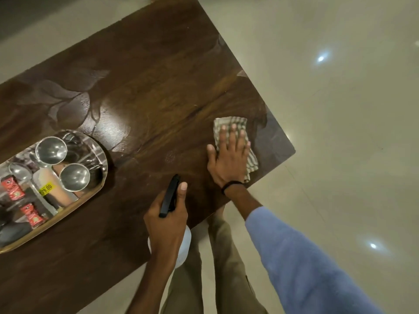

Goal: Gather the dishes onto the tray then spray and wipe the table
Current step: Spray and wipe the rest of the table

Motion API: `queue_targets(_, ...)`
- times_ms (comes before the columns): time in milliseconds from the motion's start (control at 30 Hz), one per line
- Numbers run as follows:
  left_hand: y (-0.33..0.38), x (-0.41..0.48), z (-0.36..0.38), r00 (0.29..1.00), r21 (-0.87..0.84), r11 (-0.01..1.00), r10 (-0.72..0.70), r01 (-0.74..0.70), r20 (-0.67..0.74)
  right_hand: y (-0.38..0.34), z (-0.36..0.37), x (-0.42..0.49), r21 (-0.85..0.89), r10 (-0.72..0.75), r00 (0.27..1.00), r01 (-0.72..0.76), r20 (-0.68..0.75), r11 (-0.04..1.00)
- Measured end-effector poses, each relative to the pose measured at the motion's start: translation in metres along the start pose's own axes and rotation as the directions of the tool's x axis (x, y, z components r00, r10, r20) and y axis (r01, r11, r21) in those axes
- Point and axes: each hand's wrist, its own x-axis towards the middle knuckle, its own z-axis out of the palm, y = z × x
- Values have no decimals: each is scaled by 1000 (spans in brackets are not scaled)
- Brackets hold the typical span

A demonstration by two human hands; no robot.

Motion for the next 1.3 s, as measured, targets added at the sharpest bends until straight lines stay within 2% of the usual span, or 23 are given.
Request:
queue_targets(100, 6, 0, 16, 1000, 27, 1000, 8, -8, 10, 2, 5, -38, -5, -313, 945, 315, 89, 949)
queue_targets(167, 15, 0, 24, 1000, 44, 999, 10, -12, 28, 30, 5, -63, -13, -375, 921, 378, 103, 926)
queue_targets(233, 24, 3, 31, 999, 39, 999, -12, 10, 41, 68, -1, -61, -19, -298, 952, 300, 73, 954)
queue_targets(333, 35, 9, 39, 999, 62, 998, 2, -6, 52, 111, -19, -17, -64, -37, 999, 36, -5, 997)
queue_targets(400, 37, 14, 46, 999, 51, 999, 8, -10, 48, 114, -31, 27, -37, 136, 989, -138, -62, 990)
queue_targets(467, 38, 17, 53, 999, 48, 999, 7, -9, 39, 96, -33, 52, -12, 197, 978, -198, -63, 980)
queue_targets(533, 40, 20, 60, 1000, 49, 999, -2, 0, 27, 76, -29, 48, -32, 98, 995, -98, -28, 995)
queue_targets(633, 48, 22, 68, 999, 42, 999, -8, 7, 31, 84, -25, 1, -48, -215, 973, 220, 86, 974)
queue_targets(700, 54, 22, 72, 999, 41, 999, 2, -4, 41, 115, -24, -23, -56, -284, 954, 291, 99, 955)
queue_targets(767, 58, 21, 75, 998, 37, 999, 2, -4, 55, 146, -29, -23, -48, -222, 973, 225, 69, 973)
queue_targets(833, 58, 22, 78, 998, 43, 999, 2, -4, 60, 160, -33, -4, -39, -95, 994, 97, 50, 995)
queue_targets(967, 51, 21, 83, 999, 37, 999, 7, -8, 41, 130, -37, 49, 35, 176, 984, -175, -30, 984)
queue_targets(1033, 48, 19, 82, 1000, 28, 1000, 6, -6, 29, 113, -35, 56, 20, 213, 977, -213, -29, 977)
queue_targets(1100, 46, 16, 81, 1000, 23, 1000, 3, -3, 17, 106, -33, 46, -32, 104, 994, -105, -37, 994)
queue_targets(1200, 48, 11, 77, 1000, 19, 1000, -16, 15, 8, 110, -30, 14, -76, -229, 972, 233, 61, 969)
queue_targets(1233, 50, 9, 76, 1000, 20, 1000, -15, 15, 4, 114, -30, 11, -73, -276, 957, 282, 83, 957)
queue_targets(1300, 54, 6, 73, 1000, 23, 1000, -14, 15, -16, 117, -34, 27, -80, -239, 968, 245, 73, 966)
